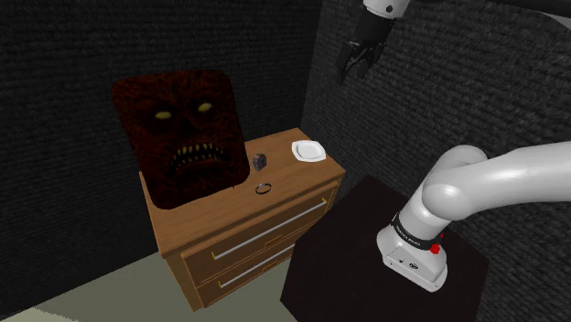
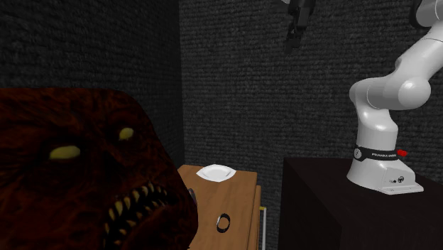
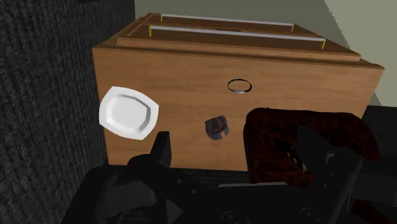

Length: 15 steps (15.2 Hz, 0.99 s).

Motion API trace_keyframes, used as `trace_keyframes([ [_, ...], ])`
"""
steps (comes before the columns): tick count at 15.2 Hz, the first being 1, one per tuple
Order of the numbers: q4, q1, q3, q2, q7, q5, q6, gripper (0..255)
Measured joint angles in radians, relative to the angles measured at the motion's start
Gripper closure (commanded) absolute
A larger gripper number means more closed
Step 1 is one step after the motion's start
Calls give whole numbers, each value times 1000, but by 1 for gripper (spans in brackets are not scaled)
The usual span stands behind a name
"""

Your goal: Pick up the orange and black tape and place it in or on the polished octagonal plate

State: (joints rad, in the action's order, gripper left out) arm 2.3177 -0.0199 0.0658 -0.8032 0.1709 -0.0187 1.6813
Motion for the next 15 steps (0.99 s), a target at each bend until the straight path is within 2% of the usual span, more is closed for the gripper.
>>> trace_keyframes([
  [2,1,2,9,14,13,-3,11,0],
  [6,-2,22,52,125,94,-9,84,0],
  [15,-77,70,161,459,328,10,249,0],
])
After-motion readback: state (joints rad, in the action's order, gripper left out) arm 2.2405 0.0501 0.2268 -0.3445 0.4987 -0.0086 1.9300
